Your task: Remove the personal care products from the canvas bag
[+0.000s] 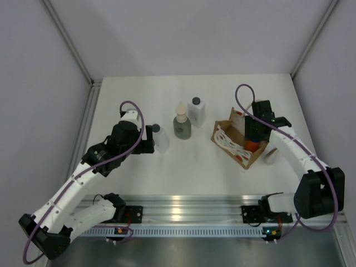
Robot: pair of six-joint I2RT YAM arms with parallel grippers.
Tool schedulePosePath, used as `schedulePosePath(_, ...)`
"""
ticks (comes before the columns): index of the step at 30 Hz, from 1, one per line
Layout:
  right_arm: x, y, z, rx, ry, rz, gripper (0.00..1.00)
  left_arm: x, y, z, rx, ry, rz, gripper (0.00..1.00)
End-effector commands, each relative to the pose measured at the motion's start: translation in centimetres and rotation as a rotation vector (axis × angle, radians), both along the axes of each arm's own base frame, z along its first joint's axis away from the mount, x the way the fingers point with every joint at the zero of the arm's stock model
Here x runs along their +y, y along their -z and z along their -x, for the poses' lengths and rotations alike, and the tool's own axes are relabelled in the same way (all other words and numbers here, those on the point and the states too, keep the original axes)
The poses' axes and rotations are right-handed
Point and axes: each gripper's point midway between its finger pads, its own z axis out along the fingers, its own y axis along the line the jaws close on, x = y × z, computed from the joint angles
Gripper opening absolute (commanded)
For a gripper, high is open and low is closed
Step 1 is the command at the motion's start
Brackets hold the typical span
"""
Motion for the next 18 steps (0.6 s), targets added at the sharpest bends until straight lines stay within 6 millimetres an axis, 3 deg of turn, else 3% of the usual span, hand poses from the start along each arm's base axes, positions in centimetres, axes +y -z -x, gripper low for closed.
schedulePosePath(1,0.1,-1.6,-1.1,-0.078,0.003,-0.033,0.24,-0.1,-1.0,-0.5,-0.049,0.002,0.020,0.98)
schedulePosePath(2,0.1,-2.0,-1.2,-0.089,0.000,-0.037,0.20,-0.1,-1.0,-0.5,-0.050,0.002,0.020,0.98)
schedulePosePath(3,0.2,-2.2,-1.3,-0.096,-0.006,-0.044,0.05,-0.1,-1.0,-0.5,-0.048,0.001,0.021,0.98)
schedulePosePath(4,0.4,-2.6,-1.4,-0.109,-0.012,-0.049,0.00,-0.1,-0.9,-0.5,-0.048,0.000,0.019,0.98)
schedulePosePath(10,0.6,-5.2,-1.4,-0.210,-0.022,-0.075,0.00,-0.1,-0.8,-0.6,-0.047,-0.003,0.014,0.98)
schedulePosePath(18,1.3,-6.8,-1.7,-0.263,-0.056,-0.111,0.00,0.1,-0.8,-0.7,-0.048,-0.010,0.007,0.98)
